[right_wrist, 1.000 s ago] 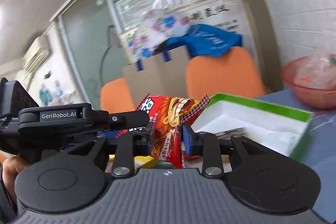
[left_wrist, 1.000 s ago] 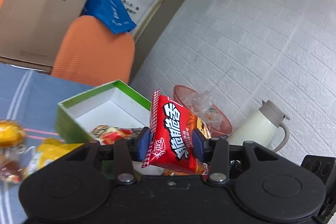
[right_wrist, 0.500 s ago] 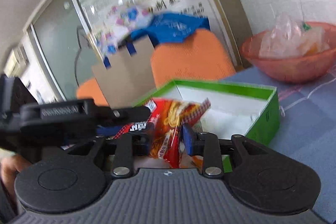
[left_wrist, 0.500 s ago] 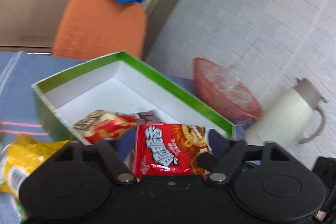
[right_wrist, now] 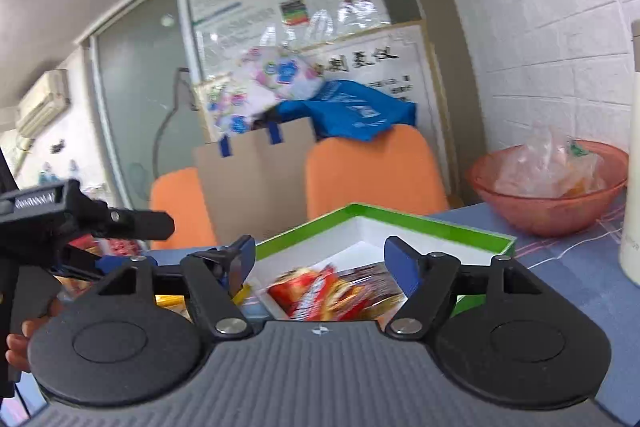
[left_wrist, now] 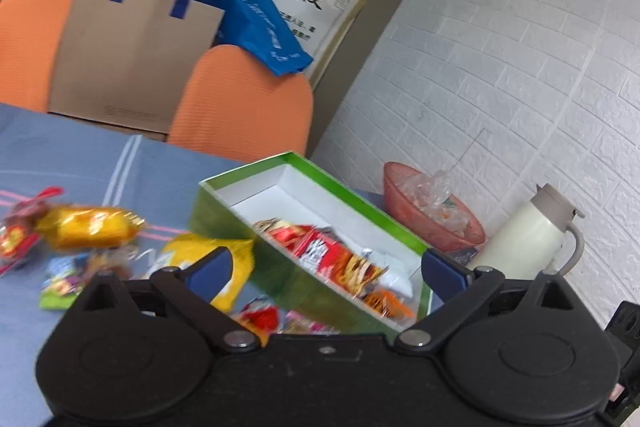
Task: Organize snacks
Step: 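Grasp the green-and-white sachet with the left gripper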
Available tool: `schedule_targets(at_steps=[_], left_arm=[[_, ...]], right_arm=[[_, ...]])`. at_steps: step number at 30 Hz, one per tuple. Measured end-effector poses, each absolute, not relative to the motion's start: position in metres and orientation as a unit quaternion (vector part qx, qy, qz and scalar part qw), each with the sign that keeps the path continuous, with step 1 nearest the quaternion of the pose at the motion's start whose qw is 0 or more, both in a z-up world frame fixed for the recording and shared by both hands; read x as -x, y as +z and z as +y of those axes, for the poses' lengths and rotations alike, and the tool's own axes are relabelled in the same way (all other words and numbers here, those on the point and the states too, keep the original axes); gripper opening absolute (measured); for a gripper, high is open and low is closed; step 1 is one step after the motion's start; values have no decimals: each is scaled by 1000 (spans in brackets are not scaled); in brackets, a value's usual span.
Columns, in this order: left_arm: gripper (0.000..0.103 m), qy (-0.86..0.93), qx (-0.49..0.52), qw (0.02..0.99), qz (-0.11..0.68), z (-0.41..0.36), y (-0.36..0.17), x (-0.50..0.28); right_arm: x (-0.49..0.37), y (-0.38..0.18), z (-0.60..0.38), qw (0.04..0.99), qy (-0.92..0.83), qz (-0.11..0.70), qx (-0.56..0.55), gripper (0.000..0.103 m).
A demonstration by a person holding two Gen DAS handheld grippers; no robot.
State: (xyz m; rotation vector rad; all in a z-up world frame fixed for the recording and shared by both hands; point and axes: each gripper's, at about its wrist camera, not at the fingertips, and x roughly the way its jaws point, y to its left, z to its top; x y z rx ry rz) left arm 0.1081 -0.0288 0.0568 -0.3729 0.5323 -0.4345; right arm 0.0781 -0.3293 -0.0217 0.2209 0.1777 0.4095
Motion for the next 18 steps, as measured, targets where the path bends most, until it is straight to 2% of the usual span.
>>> schedule_targets(at_steps=[7, 12, 18], left_arm=[[103, -194, 209, 914, 289, 4, 17, -72], [103, -204, 227, 901, 309, 18, -4, -62], [103, -234, 204, 891, 330, 4, -18, -73]], right_arm=[[-55, -46, -289, 950, 258, 154, -85, 103], [-54, -68, -249, 930, 294, 222, -20, 103], [-61, -75, -219, 922, 297, 245, 38, 101]])
